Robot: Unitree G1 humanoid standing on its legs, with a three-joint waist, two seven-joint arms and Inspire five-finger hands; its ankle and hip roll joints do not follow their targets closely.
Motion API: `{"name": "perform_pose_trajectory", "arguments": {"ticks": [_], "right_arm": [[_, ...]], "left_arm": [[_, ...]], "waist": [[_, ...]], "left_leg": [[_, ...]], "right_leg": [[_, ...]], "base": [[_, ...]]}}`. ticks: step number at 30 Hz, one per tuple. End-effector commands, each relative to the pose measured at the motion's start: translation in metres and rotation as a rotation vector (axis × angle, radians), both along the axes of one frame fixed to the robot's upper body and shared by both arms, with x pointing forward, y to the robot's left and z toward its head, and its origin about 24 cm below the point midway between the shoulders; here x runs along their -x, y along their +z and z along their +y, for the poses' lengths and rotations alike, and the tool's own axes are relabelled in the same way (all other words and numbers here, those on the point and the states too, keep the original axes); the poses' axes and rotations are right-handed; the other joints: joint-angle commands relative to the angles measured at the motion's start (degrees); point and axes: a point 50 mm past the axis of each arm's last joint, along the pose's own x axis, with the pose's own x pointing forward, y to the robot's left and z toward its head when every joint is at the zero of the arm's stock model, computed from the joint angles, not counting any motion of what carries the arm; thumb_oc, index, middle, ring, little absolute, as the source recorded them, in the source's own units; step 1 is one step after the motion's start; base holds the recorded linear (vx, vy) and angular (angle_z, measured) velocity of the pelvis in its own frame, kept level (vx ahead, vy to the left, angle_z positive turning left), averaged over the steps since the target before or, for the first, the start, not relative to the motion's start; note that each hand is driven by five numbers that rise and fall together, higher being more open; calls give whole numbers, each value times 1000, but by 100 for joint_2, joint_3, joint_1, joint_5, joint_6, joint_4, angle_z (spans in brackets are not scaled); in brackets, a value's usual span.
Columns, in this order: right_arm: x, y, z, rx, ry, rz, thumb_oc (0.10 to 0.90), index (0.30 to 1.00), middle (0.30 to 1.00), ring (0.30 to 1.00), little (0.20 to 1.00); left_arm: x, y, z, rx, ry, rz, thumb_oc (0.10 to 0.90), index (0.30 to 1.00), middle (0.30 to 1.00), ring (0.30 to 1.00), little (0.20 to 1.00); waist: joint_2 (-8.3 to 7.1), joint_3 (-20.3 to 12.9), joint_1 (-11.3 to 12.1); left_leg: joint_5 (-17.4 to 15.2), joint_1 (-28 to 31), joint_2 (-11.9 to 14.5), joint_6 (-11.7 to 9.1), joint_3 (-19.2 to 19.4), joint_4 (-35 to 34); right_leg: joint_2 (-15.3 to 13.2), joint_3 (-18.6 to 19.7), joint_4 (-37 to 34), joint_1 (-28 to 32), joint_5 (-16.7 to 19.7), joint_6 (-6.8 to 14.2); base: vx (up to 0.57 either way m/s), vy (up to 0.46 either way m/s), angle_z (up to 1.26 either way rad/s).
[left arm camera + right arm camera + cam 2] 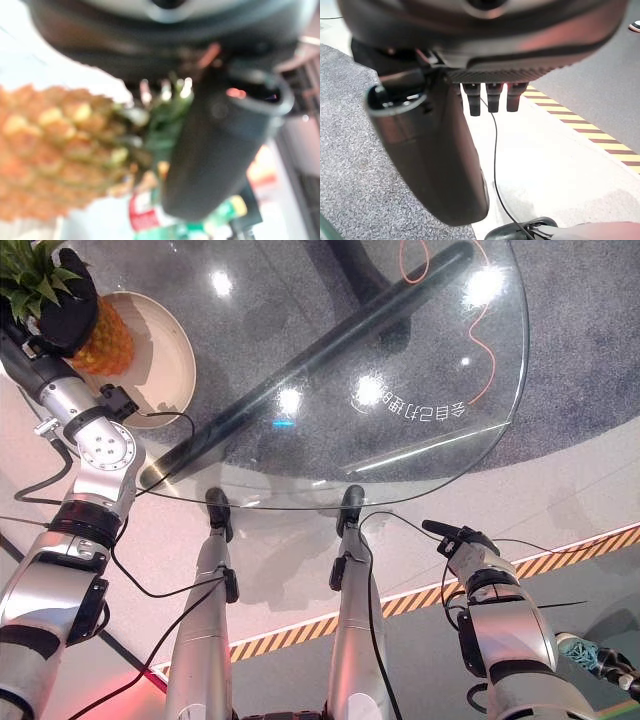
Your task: Pick up the fruit to the plate
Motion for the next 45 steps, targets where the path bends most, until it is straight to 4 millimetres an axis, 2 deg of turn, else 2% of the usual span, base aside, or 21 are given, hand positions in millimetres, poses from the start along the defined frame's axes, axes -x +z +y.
{"name": "perform_pose_trajectory", "arguments": {"ticks": [1, 14, 25, 45], "right_arm": [[22, -11, -21, 105, -66, 103, 800, 900, 900, 900, 900], [24, -14, -22, 100, -80, 101, 800, 900, 900, 900, 900], [28, -16, -24, 97, -94, 104, 800, 900, 900, 900, 900], [32, -19, -27, 84, -120, 99, 800, 900, 900, 900, 900]], "left_arm": [[21, 61, 1, -34, -38, -295, 800, 900, 900, 900, 900], [25, 53, -1, -38, -44, -313, 800, 900, 900, 900, 900], [28, 39, 5, -26, -31, -297, 800, 900, 900, 900, 900], [37, 22, -3, -121, -47, -318, 800, 900, 900, 900, 900]], "waist": [[-147, -136, 141], [-146, -136, 204], [-112, -136, 281], [-60, -136, 409]], "left_leg": [[-657, -179, -179, 98, -62, 587], [-666, -178, -201, 114, -76, 597], [-713, -139, -214, 120, -88, 597], [-718, -132, -243, 146, -115, 575]], "right_leg": [[350, -222, -261, 175, -112, -73], [315, -271, -289, 199, -71, -49], [288, -323, -278, 248, -101, -30], [231, -416, -301, 290, -73, 4]], "base": [[0, 0, 0], [0, 0, 0], [0, 0, 0], [0, -1, 1]]}}
